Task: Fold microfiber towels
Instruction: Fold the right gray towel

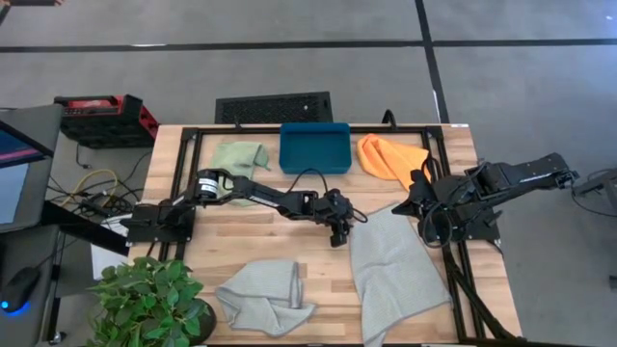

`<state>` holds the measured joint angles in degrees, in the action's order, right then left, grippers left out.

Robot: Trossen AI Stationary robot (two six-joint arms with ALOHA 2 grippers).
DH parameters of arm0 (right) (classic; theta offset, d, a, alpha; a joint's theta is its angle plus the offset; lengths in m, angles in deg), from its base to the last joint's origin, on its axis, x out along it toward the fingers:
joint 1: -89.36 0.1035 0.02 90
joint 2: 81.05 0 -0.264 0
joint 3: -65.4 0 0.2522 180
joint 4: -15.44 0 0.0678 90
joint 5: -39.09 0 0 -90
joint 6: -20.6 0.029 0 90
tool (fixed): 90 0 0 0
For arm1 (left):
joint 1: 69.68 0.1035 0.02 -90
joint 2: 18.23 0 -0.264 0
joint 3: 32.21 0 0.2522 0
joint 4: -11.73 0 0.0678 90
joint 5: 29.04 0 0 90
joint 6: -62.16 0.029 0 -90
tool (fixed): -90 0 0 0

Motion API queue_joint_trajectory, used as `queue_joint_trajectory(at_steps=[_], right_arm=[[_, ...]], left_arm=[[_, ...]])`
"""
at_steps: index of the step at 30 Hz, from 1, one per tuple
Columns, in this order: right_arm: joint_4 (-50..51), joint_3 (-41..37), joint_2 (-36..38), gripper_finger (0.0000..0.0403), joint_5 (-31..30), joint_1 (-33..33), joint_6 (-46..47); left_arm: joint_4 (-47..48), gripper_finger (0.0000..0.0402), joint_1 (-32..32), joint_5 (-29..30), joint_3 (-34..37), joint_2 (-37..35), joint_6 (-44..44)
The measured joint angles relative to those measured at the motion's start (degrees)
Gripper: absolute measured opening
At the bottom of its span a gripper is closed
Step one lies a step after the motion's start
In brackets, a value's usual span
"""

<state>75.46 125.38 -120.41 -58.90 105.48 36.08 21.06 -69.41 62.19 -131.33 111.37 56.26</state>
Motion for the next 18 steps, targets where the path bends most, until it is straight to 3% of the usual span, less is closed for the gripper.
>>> queue_joint_trajectory(at_steps=[18], right_arm=[[0.0, -0.1, 0.0, 0.0008, 0.0, 0.0, 0.0]], left_arm=[[-4.6, 0.0130, -0.3, -5.2, -0.3, 4.0, -2.1]])
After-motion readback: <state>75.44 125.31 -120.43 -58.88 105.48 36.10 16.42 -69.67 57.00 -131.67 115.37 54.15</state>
